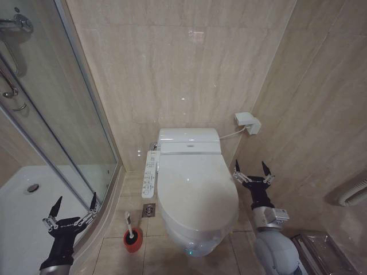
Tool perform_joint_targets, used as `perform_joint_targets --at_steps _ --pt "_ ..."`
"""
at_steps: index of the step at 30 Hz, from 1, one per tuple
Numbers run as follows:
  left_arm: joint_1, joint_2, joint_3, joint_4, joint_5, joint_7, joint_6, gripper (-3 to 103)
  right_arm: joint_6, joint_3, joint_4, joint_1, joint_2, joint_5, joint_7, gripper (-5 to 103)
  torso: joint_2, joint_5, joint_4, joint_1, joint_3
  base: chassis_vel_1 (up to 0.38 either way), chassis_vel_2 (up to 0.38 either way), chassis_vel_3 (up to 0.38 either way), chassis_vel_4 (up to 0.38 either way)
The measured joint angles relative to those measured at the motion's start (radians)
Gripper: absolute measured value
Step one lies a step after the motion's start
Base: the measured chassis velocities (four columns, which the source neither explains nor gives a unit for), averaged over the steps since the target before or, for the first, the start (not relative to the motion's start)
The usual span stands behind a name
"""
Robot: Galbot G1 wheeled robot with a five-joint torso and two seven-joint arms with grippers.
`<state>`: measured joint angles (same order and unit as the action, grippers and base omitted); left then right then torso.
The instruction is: Open the toilet lid, clean the toilet bowl with a toilet brush, close the toilet lid, and flush.
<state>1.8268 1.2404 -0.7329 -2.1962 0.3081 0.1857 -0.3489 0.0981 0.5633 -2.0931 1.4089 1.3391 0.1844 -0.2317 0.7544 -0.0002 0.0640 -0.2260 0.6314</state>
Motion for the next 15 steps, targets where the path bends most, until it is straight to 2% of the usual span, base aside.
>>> perform_joint_targets --at_steps 15 --pt "0.0 0.0 0.0 0.0 0.0 0.0 0.0 100 0.0 -0.001 0.0 0.0 0.0 0.001 0.0 100 0.0 0.0001 0.0 0.0 0.0 0.0 0.0 0.0 0.0"
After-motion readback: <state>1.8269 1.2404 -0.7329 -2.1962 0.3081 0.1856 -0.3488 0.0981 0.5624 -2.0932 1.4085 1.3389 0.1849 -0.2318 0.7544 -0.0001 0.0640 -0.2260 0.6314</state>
